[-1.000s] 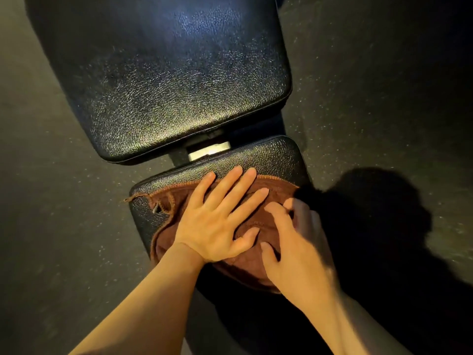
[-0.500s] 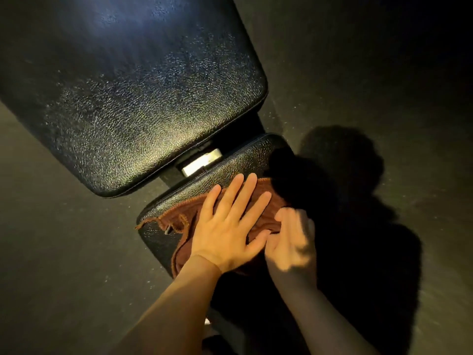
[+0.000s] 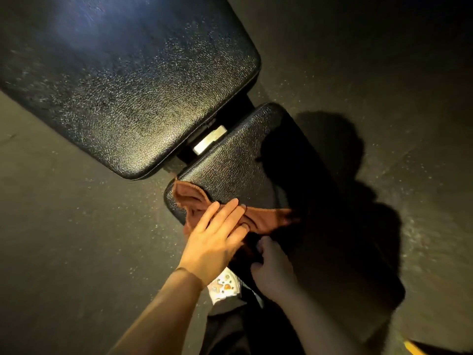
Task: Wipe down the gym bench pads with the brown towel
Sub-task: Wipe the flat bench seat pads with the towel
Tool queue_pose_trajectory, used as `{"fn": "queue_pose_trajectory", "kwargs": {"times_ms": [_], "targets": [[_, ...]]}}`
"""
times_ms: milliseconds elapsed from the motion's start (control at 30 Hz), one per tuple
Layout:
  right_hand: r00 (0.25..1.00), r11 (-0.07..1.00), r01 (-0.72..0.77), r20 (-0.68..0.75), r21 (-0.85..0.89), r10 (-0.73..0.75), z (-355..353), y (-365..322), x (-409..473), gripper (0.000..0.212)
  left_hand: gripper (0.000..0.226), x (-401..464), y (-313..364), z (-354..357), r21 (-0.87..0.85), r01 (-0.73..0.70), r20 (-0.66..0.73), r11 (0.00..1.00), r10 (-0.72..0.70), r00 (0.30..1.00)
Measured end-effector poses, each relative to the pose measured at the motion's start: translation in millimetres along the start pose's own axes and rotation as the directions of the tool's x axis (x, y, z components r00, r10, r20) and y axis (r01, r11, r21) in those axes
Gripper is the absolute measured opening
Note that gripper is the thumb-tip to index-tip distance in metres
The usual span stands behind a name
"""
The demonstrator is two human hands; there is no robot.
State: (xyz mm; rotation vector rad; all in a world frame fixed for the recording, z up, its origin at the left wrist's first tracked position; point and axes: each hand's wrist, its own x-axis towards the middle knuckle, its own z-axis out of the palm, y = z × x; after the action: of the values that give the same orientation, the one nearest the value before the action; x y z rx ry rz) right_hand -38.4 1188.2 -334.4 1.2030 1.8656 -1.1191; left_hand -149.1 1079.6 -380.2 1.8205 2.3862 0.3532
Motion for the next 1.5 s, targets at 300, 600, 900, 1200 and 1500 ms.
{"fn": "queue_pose_trajectory", "kwargs": {"times_ms": [300,600,900,1200,1500], "targets": [[0.982,0.998,0.067,0.176,0.013,-0.068,-44.3,-59.7,-94.9,0.035,0.015,-68.0,9.2,-88.2,-0.176,0.157,-0.031,0.972,-0.165,0.986],[0.932,0.915,0.360,0.114,-0.181,-0.344,-57.1,-112.0,-215.2,0.006,0.020,-111.2,31.2,-233.1,-0.330,0.405,0.094,0.853,-0.397,0.913],[0.896,0.889,0.443,0.066,-0.117,-0.438,-78.8,-145.9,-325.8,0.013,0.006,-150.5,60.2,-332.0,-0.502,0.513,0.223,0.696,-0.469,0.854],[0.775,0.775,0.631,-0.092,0.039,-0.626,-100.5,-233.7,-392.6,0.031,0.024,-161.8,40.4,-471.5,-0.693,0.541,0.092,0.477,-0.686,0.722],[0.551,0.540,0.812,-0.011,-0.222,-0.834,-108.6,-360.5,-394.2,0.036,0.012,-191.6,-61.6,-595.7,-0.621,0.583,0.206,0.523,-0.609,0.766]]}}
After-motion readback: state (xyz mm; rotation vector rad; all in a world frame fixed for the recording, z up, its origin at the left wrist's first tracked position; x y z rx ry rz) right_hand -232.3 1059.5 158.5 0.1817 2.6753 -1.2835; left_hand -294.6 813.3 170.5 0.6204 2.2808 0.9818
